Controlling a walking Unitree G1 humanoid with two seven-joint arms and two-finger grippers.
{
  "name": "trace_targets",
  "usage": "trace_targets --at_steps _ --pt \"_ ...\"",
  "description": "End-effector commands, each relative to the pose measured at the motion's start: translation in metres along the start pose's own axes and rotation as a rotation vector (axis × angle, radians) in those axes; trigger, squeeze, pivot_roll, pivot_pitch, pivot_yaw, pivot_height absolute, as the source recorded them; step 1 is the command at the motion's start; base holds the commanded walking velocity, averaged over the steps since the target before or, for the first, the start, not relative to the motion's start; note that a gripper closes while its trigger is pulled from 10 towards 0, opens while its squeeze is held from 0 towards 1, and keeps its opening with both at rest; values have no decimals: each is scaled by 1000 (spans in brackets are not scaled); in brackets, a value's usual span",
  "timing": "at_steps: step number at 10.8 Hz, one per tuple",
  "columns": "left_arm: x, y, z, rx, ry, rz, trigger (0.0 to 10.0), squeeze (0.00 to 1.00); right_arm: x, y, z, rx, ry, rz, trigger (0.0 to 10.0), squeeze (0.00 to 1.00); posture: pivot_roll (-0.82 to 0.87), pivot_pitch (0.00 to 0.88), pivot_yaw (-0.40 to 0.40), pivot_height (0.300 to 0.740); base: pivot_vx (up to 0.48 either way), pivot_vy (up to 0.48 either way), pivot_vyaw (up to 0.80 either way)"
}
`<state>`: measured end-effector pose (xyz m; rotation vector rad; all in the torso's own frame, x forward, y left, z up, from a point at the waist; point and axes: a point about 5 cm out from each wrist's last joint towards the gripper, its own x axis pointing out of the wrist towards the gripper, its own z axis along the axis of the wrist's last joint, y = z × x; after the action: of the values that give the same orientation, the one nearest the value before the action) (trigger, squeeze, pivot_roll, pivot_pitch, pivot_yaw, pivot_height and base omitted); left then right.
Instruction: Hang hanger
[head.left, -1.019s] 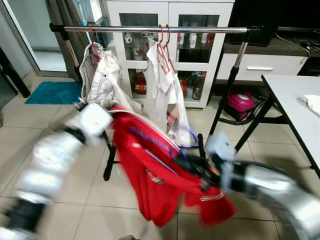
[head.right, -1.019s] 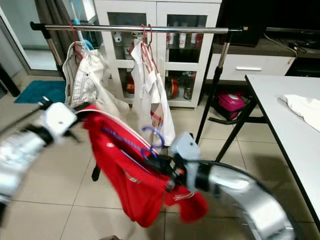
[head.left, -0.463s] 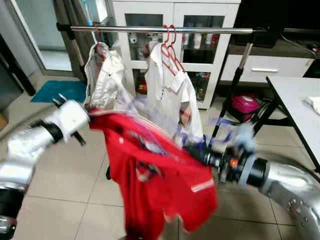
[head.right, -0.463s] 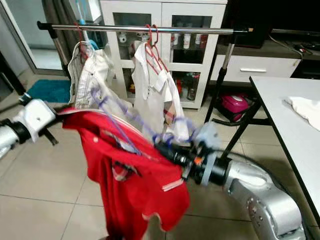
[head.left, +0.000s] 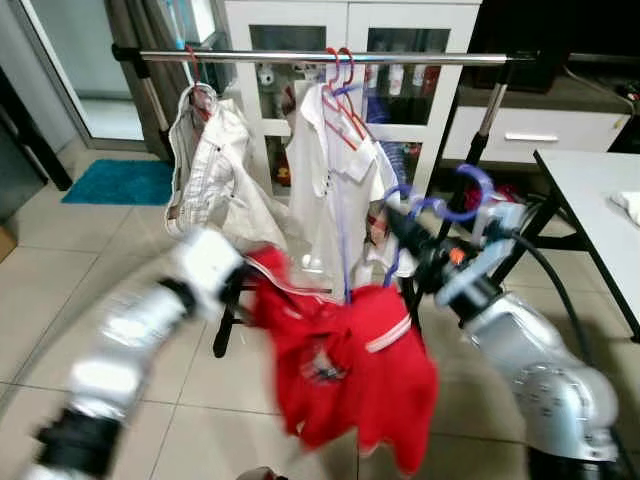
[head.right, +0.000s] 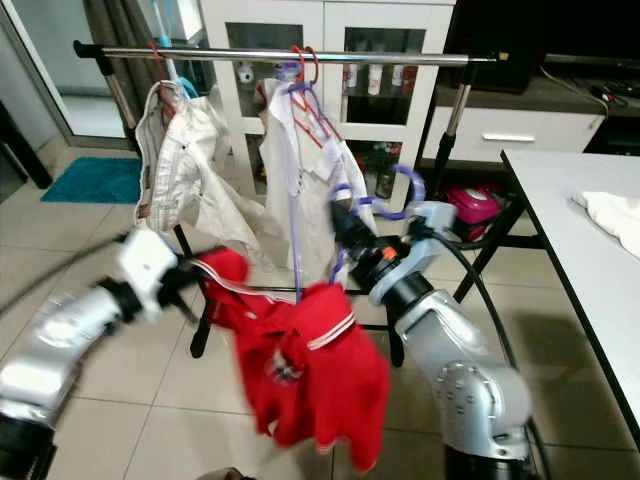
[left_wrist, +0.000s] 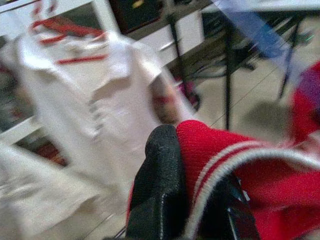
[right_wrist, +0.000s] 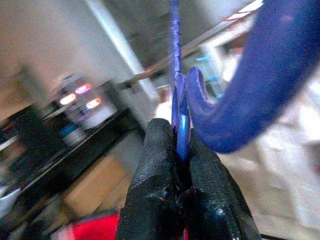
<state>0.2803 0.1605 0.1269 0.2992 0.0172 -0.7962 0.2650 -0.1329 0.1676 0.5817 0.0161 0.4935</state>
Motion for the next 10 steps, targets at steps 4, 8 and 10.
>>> trace_targets --at_steps 4,8,10 --pt "-3 -29 7 -159 -75 109 0 0 -6 -21 -3 -149 4 -201 0 0 -76 0 67 740 0 0 0" --pt "-20 -24 -7 -274 22 400 7686 0 -14 -13 -15 -245 79 -189 10000 0 -70 0 71 740 0 0 0" --pt "-18 -33 -9 -321 52 429 10000 0 -21 -7 -10 -349 -9 -274 10000 0 -78 0 82 740 0 0 -800"
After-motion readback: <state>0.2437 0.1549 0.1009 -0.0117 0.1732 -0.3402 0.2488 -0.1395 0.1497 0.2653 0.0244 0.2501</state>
